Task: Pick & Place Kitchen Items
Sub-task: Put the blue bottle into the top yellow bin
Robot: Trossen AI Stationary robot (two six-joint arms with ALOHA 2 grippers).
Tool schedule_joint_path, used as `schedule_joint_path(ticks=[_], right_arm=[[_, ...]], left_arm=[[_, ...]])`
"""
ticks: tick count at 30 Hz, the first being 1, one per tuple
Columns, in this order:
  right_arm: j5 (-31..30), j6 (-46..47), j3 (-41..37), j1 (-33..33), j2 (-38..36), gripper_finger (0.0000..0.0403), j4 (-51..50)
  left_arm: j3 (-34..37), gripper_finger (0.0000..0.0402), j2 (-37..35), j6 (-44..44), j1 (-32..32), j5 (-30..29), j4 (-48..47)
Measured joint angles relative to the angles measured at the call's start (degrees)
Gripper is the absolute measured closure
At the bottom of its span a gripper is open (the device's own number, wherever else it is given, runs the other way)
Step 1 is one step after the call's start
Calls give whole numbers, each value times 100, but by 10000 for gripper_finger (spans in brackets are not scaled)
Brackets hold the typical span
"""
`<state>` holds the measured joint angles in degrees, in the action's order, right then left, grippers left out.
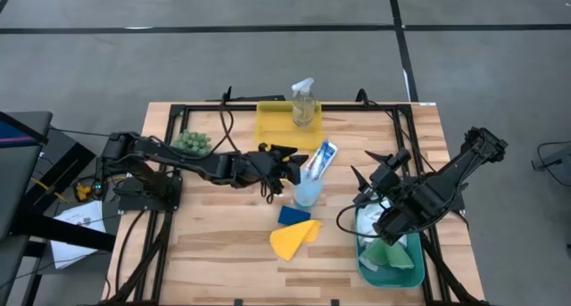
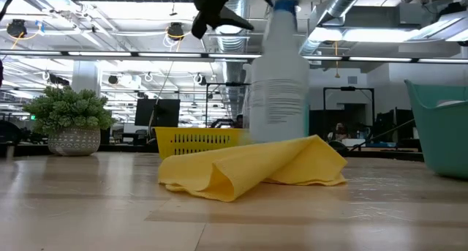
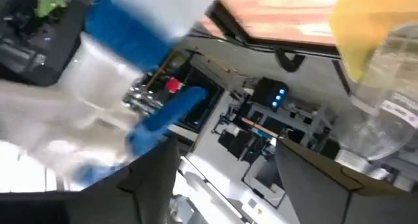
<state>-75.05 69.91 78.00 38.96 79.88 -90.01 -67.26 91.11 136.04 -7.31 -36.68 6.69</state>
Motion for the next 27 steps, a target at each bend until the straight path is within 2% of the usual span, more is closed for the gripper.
schedule_joint_path(ticks=[8, 14, 18, 23, 27], right_arm=[[14, 0, 0, 0, 0, 155, 0], [11, 0, 0, 0, 2, 155, 1], [11, 0, 0, 0, 2, 155, 2], [9, 0, 0, 0, 4, 155, 0], [9, 0, 0, 0, 4, 155, 0]], left_arm=[[0, 139, -225, -328, -70, -149, 39], [-4, 151, -939, -1560, -4, 3, 170], [-10, 159, -1575, -2980, 123, 380, 117], [-11, 164, -2182, -5567, 343, 713, 63], [-9, 161, -2490, -7591, 467, 728, -116]])
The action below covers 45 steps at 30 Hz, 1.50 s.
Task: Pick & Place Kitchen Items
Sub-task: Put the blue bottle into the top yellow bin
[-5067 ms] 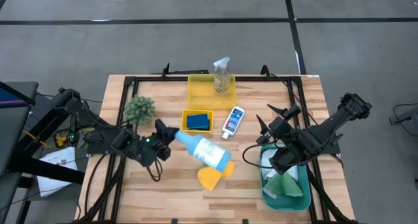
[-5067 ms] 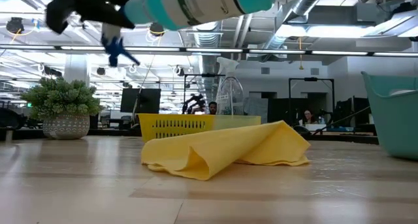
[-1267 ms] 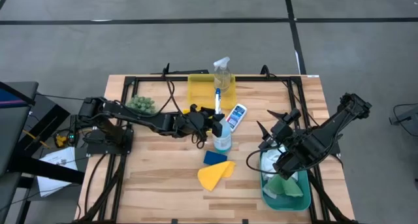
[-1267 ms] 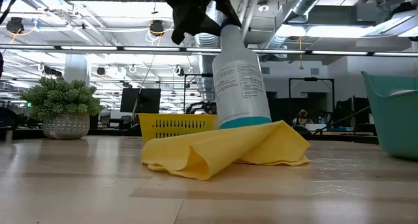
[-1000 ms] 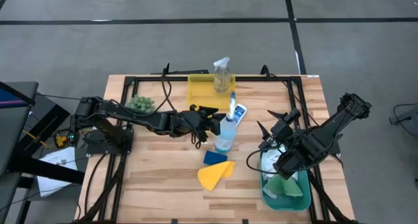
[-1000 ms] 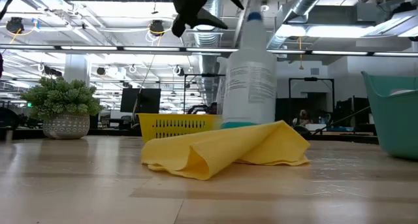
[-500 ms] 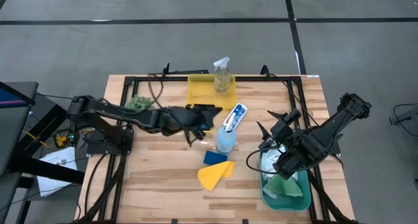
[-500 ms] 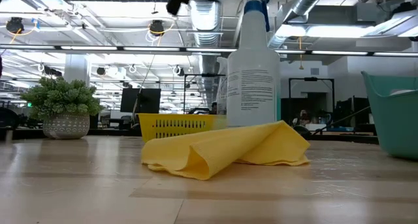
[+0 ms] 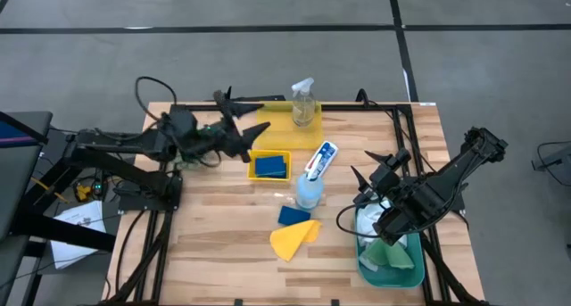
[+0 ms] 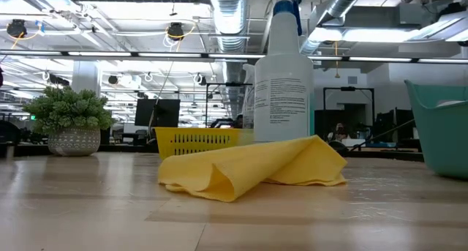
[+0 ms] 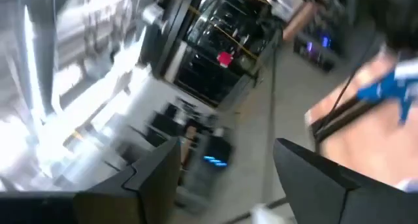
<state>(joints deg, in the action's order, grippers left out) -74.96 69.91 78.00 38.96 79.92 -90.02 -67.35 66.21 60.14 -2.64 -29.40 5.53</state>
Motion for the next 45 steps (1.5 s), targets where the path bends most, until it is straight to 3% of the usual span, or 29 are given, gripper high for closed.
schedule_joint_path(ticks=[8, 12, 16, 26, 32, 45], right_arm=[[7, 4, 0, 2, 0, 155, 0], [11, 17, 0, 1, 0, 155, 4], [2, 17, -74, 2, 0, 155, 79], [-1, 16, -238, -131, 0, 155, 75], [-4, 15, -238, -162, 0, 155, 74], [-50, 13, -236, -170, -2, 155, 78]], left_arm=[[7, 159, -159, -3176, -14, 182, -812], [353, 159, -249, -4023, -13, 1103, -1033], [987, 156, -353, -4504, -17, 1706, -397], [2614, 174, -482, -4558, -192, 2528, 1898], [2769, 185, -652, -4286, -211, 2528, 2053], [2774, 183, -577, -4628, -258, 2512, 2155]])
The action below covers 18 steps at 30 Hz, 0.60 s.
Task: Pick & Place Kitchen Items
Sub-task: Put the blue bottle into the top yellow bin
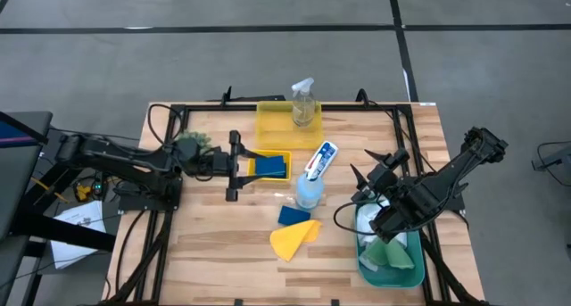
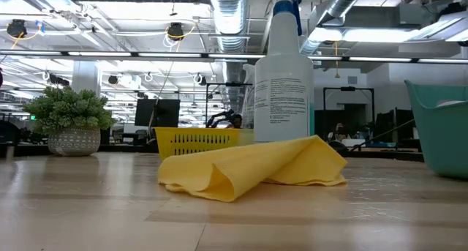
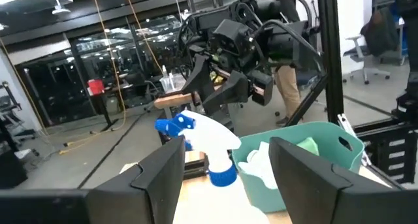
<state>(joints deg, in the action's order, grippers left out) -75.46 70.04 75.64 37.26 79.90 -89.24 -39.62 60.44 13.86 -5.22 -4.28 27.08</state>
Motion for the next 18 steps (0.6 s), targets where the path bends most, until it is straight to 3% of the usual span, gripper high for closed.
schedule_joint_path(ticks=[8, 18], right_arm=[[0, -2, 0, -31, -2, 155, -6], [45, -13, 2, -28, -2, 155, -6]], left_arm=[[-145, 185, 535, -332, -54, -36, 338], [-812, 154, 1535, -491, 19, -34, 15]])
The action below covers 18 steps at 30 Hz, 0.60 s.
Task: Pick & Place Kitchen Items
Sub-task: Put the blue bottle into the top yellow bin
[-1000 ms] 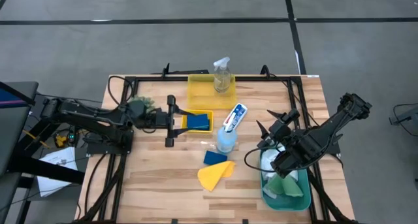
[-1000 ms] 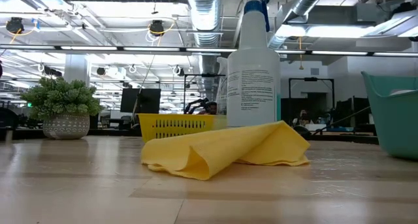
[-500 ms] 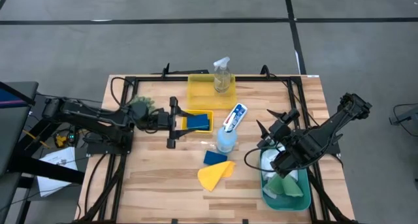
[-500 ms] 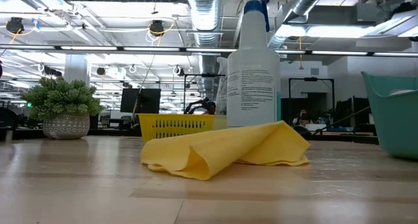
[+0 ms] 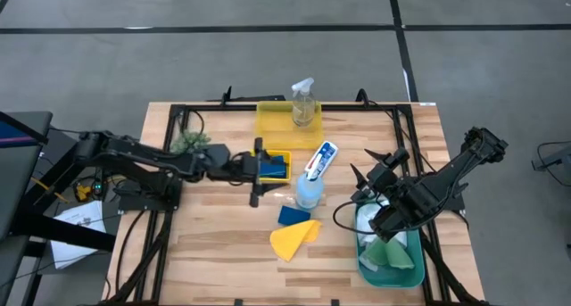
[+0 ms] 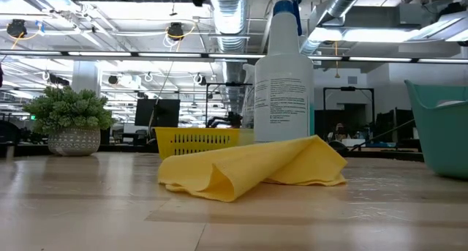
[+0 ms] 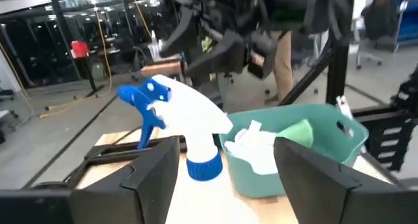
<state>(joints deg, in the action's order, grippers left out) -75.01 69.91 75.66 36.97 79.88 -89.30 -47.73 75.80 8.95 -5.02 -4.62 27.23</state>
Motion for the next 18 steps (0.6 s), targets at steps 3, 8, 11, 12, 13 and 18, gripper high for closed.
schedule_joint_path(ticks=[3, 8, 11, 12, 13, 18], right_arm=[[16, 0, 0, 2, 0, 155, -2], [35, -34, 0, 9, 0, 155, -3], [40, -72, 0, 9, 0, 155, 5], [44, -74, 0, 9, 0, 155, 9], [44, -76, 0, 9, 0, 155, 9], [44, -92, 0, 9, 0, 155, 8]], left_arm=[[-180, 137, 256, 122, 68, 0, -57], [-383, 107, 597, -40, 184, 36, -46], [-442, 91, 755, -158, 286, 51, -38], [-465, 87, 803, -216, 325, 52, -22], [-484, 83, 856, -290, 367, 51, -22], [-648, 73, 1152, -485, 512, 398, -34]])
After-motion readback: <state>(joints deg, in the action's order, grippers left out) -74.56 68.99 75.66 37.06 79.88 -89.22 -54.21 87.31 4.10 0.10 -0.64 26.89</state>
